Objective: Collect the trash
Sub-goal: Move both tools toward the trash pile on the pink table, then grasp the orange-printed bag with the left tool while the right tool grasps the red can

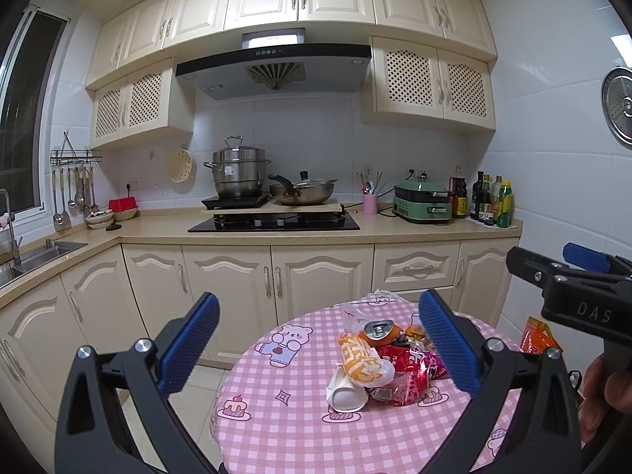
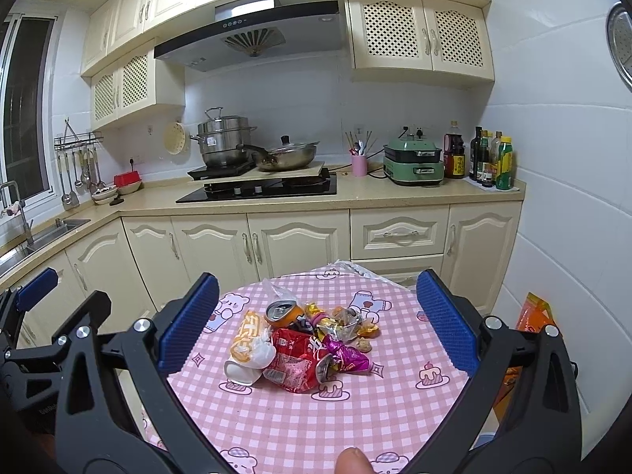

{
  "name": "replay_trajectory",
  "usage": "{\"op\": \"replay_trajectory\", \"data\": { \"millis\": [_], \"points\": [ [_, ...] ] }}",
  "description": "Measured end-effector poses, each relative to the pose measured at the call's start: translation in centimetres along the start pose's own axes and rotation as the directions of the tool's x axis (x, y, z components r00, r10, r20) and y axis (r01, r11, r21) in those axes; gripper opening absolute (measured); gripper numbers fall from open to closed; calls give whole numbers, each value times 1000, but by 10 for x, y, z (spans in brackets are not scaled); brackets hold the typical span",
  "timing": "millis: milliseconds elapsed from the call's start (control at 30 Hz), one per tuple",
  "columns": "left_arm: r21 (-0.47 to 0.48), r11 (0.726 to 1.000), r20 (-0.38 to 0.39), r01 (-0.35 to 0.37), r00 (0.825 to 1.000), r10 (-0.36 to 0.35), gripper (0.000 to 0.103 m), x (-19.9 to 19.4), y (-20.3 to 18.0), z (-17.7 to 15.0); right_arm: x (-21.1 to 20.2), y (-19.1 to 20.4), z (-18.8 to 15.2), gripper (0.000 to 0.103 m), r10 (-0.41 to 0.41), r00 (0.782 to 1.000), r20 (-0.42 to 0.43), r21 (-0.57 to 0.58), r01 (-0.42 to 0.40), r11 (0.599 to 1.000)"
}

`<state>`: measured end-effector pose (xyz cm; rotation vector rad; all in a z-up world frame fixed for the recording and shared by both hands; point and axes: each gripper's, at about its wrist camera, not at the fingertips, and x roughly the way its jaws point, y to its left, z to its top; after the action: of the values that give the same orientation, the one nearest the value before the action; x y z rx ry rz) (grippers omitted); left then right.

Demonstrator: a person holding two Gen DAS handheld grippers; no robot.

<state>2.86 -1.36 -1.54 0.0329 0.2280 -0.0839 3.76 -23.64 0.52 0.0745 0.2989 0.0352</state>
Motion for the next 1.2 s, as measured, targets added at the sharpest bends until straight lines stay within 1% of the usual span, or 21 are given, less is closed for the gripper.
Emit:
{"op": "replay_trajectory", "data": {
  "millis": [233, 333, 467, 567, 633, 700, 800, 900, 1000, 1033, 1133, 1200],
  "points": [
    [-9, 1000, -30, 0, 1000, 0, 99, 18, -2, 0, 15, -2, 3, 98, 1, 1000, -24, -3, -1, 1000],
    [3, 1000, -50, 5, 999, -5, 99, 28, -6, -2, 23, -5, 5, 98, 0, 999, -40, 1, 0, 1000],
    [16, 1000, -108, 27, 994, -25, 99, 48, -10, -12, 37, -13, 5, 98, 2, 997, -76, 7, -2, 1000],
    [6, 999, -165, 51, 985, -49, 99, 64, -13, -24, 49, -23, -2, 98, -4, 994, -113, 13, 5, 1000],
    [16, 998, -208, 65, 976, -61, 99, 77, -16, -34, 60, -33, -10, 98, -9, 989, -147, 32, 14, 999],
    [36, 997, -241, 67, 969, -56, 99, 90, -20, -42, 72, -45, -19, 98, -25, 982, -188, 57, 36, 998],
    [52, 995, -294, 85, 953, -66, 99, 114, -25, -54, 88, -61, -31, 98, -31, 971, -237, 96, 55, 994],
    [48, 993, -354, 107, 932, -83, 99, 142, -30, -66, 102, -69, -41, 98, -38, 959, -281, 112, 72, 991],
    [22, 992, -405, 123, 909, -104, 99, 173, -33, -77, 116, -77, -50, 98, -45, 946, -320, 129, 90, 988],
    [11, 991, -423, 136, 898, -118, 99, 185, -35, -82, 118, -77, -52, 98, -49, 944, -326, 127, 95, 987],
    [26, 989, -456, 148, 882, -120, 99, 208, -42, -92, 127, -79, -59, 98, -50, 936, -348, 131, 102, 986],
    [32, 984, -467, 176, 873, -141, 99, 219, -46, -97, 132, -79, -64, 98, -54, 930, -364, 125, 106, 986]
  ]
}}
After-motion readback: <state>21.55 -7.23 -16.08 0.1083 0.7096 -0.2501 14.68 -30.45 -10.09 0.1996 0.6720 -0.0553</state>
